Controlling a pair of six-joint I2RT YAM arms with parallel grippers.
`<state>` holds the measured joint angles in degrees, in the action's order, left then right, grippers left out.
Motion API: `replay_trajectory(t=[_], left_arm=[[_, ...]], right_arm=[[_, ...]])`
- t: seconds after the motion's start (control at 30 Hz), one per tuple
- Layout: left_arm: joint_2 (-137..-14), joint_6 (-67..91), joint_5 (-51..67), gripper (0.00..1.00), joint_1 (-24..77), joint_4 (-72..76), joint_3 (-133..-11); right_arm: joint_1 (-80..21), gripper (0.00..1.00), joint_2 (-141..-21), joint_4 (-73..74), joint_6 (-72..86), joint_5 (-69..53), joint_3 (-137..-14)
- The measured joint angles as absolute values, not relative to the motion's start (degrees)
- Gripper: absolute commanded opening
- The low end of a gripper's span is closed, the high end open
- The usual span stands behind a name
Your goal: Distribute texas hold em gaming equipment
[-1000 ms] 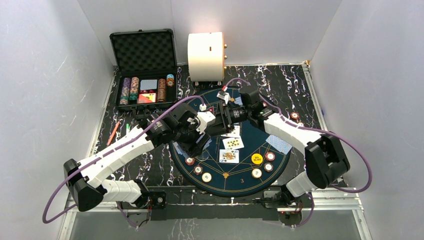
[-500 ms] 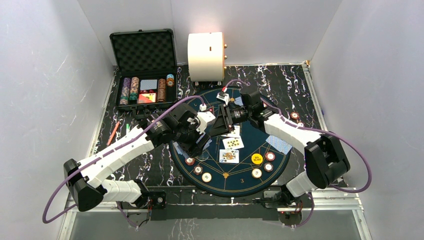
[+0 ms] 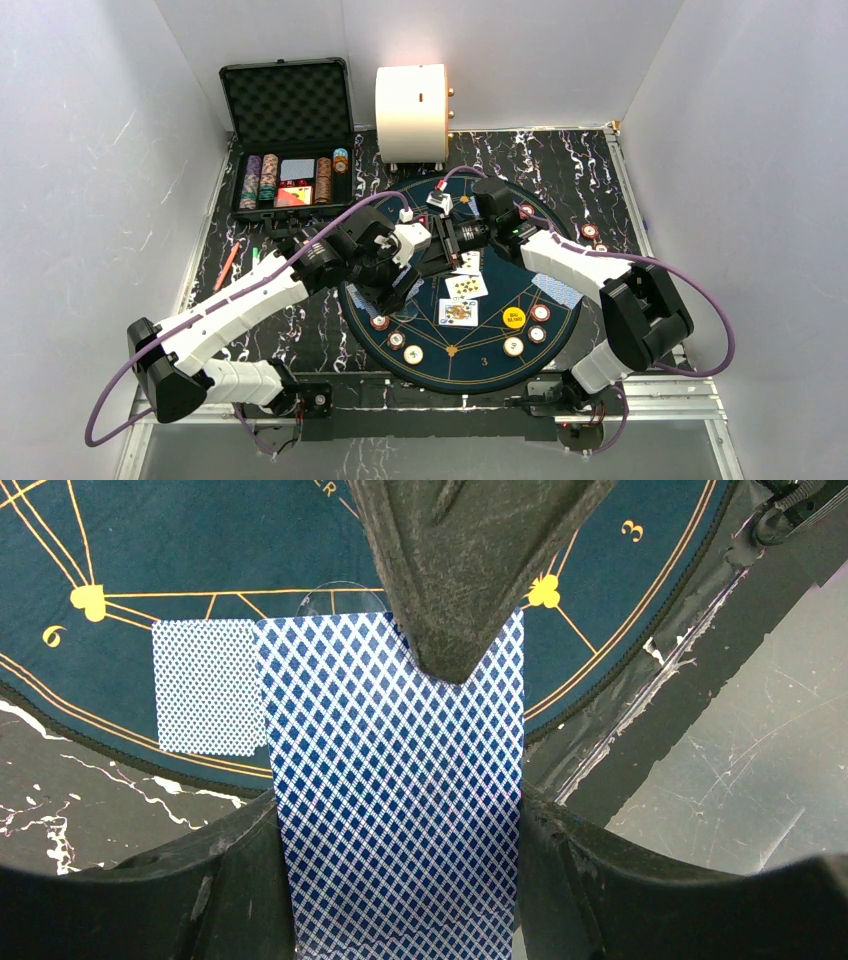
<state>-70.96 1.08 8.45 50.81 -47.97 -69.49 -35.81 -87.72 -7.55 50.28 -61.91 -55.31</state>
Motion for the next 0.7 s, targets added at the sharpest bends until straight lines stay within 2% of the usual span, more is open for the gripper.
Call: replay_trajectory(t=[0.37, 0.7], left_arm=[[-71.0, 1.1, 8.4, 0.00, 50.8, -48.0, -69.5], [-71.0, 1.5, 8.4, 0.00, 50.8, -48.0, -69.5]], right_arm=[[-36.0, 0.02, -87.7, -8.8, 51.2, -62.3, -55.1], [-33.8, 0.00, -86.2, -7.6, 50.8, -63.2, -54.3]])
